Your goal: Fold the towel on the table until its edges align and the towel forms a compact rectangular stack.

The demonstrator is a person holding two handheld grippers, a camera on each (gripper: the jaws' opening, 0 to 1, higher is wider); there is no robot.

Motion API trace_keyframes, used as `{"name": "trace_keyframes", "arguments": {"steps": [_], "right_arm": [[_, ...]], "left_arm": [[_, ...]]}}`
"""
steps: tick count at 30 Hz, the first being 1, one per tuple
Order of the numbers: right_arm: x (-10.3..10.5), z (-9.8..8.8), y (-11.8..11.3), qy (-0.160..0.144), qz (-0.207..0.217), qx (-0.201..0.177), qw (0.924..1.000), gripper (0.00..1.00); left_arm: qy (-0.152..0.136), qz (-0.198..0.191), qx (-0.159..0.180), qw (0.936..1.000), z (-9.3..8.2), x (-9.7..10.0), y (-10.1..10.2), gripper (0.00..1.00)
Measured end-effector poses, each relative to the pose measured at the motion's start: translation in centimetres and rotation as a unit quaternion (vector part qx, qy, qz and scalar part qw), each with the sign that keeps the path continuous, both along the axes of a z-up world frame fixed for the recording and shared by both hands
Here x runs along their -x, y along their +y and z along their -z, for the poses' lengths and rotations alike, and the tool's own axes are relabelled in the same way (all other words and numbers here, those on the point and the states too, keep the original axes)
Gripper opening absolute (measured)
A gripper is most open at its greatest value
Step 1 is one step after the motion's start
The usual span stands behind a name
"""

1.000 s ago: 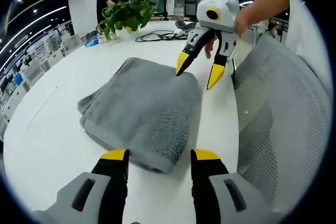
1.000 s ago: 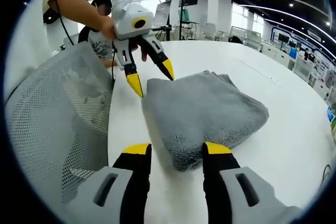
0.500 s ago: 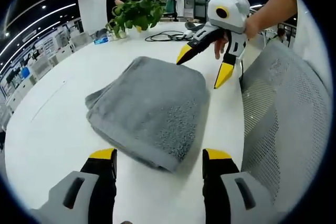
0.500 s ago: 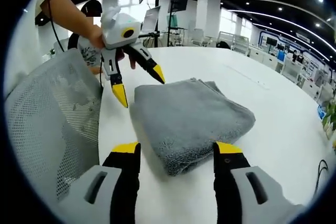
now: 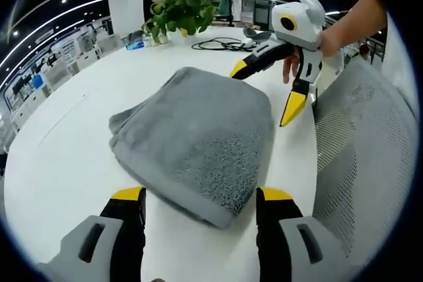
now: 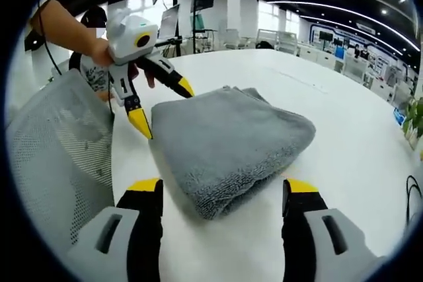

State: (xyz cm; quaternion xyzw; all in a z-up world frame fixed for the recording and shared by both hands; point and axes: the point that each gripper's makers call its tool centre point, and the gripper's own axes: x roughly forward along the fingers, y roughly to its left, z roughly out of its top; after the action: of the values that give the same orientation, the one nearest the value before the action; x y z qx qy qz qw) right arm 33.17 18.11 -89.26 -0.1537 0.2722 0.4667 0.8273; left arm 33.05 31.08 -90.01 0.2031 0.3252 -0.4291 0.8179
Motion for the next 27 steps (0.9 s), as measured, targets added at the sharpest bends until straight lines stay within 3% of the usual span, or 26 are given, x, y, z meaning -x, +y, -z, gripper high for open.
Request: {"name": "trace_keyframes", "arguments": {"steps": [15,27], "right_arm": [[-1.1,1.6,0.4,0.021,0.011,0.012,0.9996,0.67],[-1.3,2.2,0.8,0.024,0.013,0.017,0.9995,0.64]], "left_arm": [[0.014,0.006,-0.019,0.9997,1.6,0.1,-0.1,0.59],[0.013,0.004,-0.016,0.9998,1.9,-1.2,0.2,0.57]]}}
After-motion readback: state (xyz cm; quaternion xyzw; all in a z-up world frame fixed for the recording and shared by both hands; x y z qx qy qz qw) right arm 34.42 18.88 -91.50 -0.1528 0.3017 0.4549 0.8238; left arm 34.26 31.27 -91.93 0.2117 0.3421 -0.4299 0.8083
